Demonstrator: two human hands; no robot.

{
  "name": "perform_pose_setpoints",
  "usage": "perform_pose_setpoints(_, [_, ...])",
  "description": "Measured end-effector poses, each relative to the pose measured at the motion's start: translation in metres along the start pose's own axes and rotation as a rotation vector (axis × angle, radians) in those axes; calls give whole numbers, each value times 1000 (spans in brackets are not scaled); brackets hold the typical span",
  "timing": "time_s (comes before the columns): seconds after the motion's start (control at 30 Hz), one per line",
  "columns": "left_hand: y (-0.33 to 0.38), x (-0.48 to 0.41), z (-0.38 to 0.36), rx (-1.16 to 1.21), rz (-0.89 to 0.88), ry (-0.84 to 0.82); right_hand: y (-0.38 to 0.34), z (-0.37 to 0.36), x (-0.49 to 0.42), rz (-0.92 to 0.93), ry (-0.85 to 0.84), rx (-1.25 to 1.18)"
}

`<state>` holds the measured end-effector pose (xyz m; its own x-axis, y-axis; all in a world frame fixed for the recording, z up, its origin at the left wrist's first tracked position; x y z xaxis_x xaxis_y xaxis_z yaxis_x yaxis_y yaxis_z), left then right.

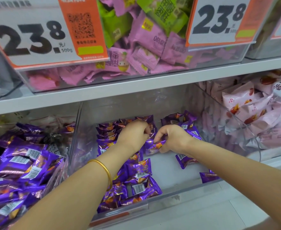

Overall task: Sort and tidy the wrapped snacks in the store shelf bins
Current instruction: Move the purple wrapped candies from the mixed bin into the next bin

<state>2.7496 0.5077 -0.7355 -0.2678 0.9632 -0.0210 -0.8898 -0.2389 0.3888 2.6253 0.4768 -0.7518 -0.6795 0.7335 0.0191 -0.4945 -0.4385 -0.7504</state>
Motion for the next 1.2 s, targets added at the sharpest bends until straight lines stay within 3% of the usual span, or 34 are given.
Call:
perform_pose_setpoints(0.43, [-3, 0, 3, -45, -1, -116, 2, 3, 4, -23, -43, 245])
perform_pose_setpoints(1.2, [-2, 19, 31, -52, 22, -125, -8, -4, 7, -22, -69, 274])
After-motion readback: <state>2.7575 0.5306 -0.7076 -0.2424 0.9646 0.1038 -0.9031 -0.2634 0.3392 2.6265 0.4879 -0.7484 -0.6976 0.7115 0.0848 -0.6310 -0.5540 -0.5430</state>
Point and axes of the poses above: each hand's wrist, its own x-axis away from the middle knuckle, its own z-axis out of the back of the hand, y = z × x, the point moved 5 cm from there along -x, towards the middle knuckle, and after that the axes turned 12 degrees about z, right-handed, at the moved point
